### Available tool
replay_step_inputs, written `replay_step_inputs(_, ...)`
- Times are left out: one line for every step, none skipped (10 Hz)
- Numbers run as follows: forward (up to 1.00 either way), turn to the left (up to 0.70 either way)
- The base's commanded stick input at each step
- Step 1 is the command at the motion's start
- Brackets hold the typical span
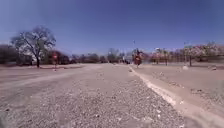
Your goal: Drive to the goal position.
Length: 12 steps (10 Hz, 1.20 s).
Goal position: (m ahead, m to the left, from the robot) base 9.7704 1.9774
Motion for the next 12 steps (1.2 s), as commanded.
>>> replay_step_inputs(0.70,0.00)
replay_step_inputs(0.70,0.00)
replay_step_inputs(0.70,0.00)
replay_step_inputs(0.70,0.00)
replay_step_inputs(0.70,-0.14)
replay_step_inputs(0.70,-0.29)
replay_step_inputs(0.70,-0.35)
replay_step_inputs(0.70,-0.35)
replay_step_inputs(0.70,-0.35)
replay_step_inputs(0.70,-0.35)
replay_step_inputs(0.70,-0.30)
replay_step_inputs(0.70,-0.14)
